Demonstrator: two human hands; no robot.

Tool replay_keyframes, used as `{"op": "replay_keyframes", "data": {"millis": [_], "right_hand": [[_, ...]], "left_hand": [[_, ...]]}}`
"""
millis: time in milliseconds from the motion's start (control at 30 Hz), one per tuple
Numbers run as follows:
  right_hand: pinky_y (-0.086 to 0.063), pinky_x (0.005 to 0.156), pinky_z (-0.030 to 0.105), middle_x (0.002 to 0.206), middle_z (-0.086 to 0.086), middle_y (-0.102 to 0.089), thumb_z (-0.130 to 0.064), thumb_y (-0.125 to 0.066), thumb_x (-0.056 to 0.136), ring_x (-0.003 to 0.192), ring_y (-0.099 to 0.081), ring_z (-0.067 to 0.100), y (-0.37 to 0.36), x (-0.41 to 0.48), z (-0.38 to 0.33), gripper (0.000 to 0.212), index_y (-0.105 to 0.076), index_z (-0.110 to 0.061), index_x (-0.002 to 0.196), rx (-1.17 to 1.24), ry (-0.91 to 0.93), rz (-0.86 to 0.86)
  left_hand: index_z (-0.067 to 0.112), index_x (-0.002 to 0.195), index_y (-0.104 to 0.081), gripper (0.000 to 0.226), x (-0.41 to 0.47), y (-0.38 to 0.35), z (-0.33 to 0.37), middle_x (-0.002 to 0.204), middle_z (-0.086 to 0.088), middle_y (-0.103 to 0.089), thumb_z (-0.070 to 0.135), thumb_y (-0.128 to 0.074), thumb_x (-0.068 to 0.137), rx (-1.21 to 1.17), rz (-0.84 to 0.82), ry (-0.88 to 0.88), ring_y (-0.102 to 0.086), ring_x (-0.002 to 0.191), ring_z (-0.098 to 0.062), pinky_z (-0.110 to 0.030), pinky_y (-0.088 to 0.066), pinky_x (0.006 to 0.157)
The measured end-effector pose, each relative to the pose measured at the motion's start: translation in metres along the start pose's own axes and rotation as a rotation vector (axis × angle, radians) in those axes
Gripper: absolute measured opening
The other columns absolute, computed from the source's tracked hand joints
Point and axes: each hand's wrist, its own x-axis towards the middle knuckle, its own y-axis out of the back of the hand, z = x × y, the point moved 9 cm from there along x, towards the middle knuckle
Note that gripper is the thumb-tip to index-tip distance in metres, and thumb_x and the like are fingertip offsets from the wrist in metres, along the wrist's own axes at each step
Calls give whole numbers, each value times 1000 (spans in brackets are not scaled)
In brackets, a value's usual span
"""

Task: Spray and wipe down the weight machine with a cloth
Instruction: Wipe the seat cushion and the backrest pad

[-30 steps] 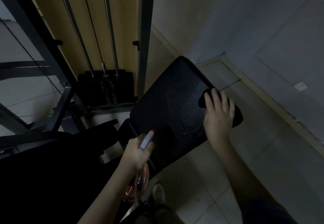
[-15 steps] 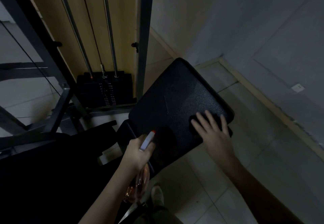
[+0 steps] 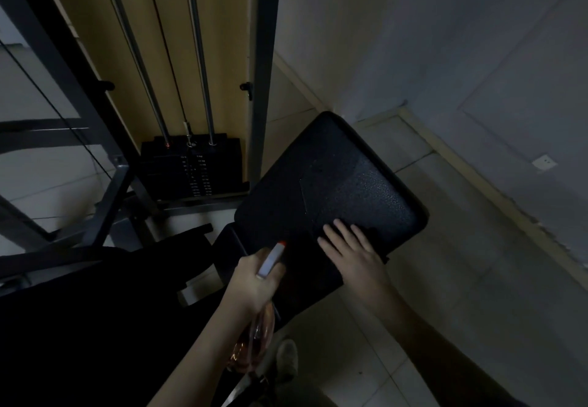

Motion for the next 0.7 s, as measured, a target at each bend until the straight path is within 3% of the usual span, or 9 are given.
{"op": "replay_keyframes", "data": {"millis": [133, 233, 300, 400, 467, 533, 600, 700], "right_hand": [[-23, 109, 48, 135, 10, -54, -9, -35, 84, 130, -44, 32, 44, 23, 55, 48, -61, -11, 124, 26, -172, 157], [-12, 113, 52, 144, 11, -44, -3, -52, 83, 137, -31, 33, 64, 61, 90, 51, -51, -11, 133, 46, -369, 214], [-9, 113, 53, 145, 10, -42, -2, -55, 81, 138, -31, 34, 64, 83, 92, 55, -50, -12, 135, 66, -448, 224], [-15, 112, 51, 141, 10, -48, -4, -52, 81, 134, -38, 34, 41, 99, 52, 50, -55, -12, 130, 68, -314, 195], [-21, 108, 49, 135, 12, -54, -4, -68, 72, 129, -45, 34, 16, 90, 12, 52, -61, -11, 123, 102, -112, 111], [-24, 106, 47, 131, 12, -57, -6, -76, 64, 127, -48, 32, -1, 68, -11, 56, -65, -11, 119, 133, 15, 24], [-25, 107, 45, 130, 10, -59, -6, -69, 68, 127, -48, 30, -4, 47, -13, 50, -66, -13, 117, 144, 55, 5], [-21, 110, 48, 132, 9, -57, -12, -41, 79, 130, -40, 28, 15, 40, 13, 47, -65, -15, 120, 159, 4, 73]], "left_hand": [[21, 76, -59, 16, 6, 2, 0, 62, 1, -52, 16, -58, 91, 10, 12, 7, -49, 53, -10, -28, -41, 55], [12, 79, -60, 13, 12, 4, -1, 63, -2, -53, 18, -58, 90, 21, 7, 5, -50, 55, -14, -32, -42, 56], [15, 79, -60, 12, 14, 5, -1, 63, -2, -53, 20, -57, 90, 7, 11, -16, -50, 55, -15, -34, -42, 56], [17, 79, -58, 11, 18, 5, 1, 64, -3, -53, 22, -56, 89, -3, 16, -38, -50, 55, -14, -31, -42, 55], [4, 83, -58, 27, 22, 5, 5, 66, -11, -55, 31, -54, 83, 9, 11, -54, -50, 55, -15, -33, -41, 54], [2, 85, -58, 41, 27, 5, 10, 69, -14, -57, 42, -50, 77, 28, 1, -82, -50, 55, -15, -35, -42, 53], [4, 87, -58, 46, 31, 5, 14, 66, -7, -56, 47, -48, 74, 30, -9, -88, -50, 54, -12, -32, -41, 52], [6, 86, -57, 32, 36, 8, 17, 65, 1, -52, 37, -51, 77, 28, 15, -78, -47, 53, -7, -26, -39, 52]]}}
